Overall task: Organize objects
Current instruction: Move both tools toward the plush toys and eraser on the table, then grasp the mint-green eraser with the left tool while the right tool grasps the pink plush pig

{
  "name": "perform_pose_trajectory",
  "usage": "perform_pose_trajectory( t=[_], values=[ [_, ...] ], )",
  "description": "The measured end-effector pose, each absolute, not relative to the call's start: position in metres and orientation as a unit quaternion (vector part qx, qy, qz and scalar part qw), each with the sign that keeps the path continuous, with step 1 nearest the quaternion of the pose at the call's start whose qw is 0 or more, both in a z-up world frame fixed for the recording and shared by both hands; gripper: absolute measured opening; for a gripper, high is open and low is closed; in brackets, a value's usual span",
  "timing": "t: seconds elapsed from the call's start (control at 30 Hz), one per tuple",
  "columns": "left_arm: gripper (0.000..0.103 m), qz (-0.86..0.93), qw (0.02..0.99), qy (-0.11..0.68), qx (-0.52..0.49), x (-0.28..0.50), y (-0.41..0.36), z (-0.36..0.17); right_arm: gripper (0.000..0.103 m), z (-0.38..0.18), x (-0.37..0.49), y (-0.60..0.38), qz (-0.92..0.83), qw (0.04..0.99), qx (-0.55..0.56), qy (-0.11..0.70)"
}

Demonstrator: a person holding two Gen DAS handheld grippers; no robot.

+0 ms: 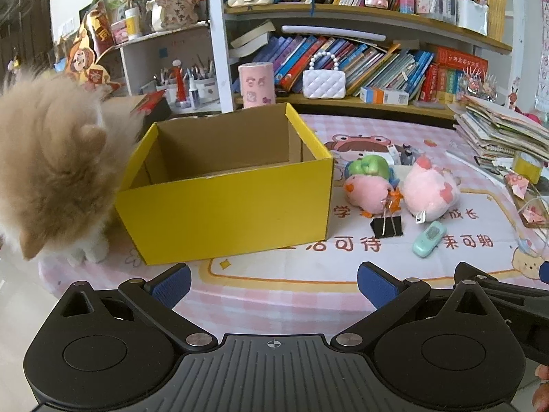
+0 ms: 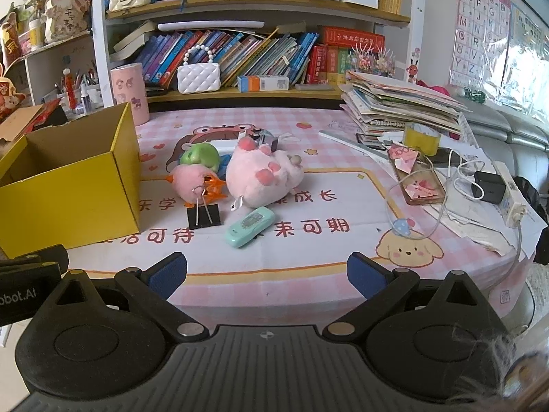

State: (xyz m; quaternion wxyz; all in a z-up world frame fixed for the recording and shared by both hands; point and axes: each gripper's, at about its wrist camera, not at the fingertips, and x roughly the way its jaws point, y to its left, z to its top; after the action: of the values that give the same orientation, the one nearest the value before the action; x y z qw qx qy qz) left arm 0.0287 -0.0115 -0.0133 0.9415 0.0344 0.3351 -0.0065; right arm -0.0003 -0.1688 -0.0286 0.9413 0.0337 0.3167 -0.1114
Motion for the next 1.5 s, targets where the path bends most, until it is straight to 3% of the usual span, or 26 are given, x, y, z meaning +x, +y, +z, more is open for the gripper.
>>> perform_pose_trajectory(
  t=[0.77, 0.97, 1.03, 1.23, 1.5],
  values=[
    [0.103, 0.011, 0.929, 0.371, 0.010, 0.054, -0.043, -0.031, 0.101, -0.046, 0.040, -0.209, -0.058, 0.936, 0.034, 0.346],
    [0.102, 0.012, 0.922, 0.387, -0.002, 0.066, -0.062, -0.039, 0.092, -0.050, 0.055, -0.229, -0.038, 0.935, 0.030, 0.352],
    [0.101, 0.010, 0.920, 0.392, -0.005, 0.070, -0.069, -0.042, 0.082, -0.051, 0.061, -0.238, -0.035, 0.935, 0.028, 0.352],
    [0.088, -0.012, 0.915, 0.404, -0.014, 0.086, -0.089, -0.049, 0.056, -0.051, 0.080, -0.269, -0.024, 0.939, 0.052, 0.340],
    [0.060, -0.078, 0.905, 0.417, -0.018, 0.120, -0.134, -0.059, 0.056, -0.044, 0.097, -0.295, -0.020, 0.946, 0.062, 0.319]
  ],
)
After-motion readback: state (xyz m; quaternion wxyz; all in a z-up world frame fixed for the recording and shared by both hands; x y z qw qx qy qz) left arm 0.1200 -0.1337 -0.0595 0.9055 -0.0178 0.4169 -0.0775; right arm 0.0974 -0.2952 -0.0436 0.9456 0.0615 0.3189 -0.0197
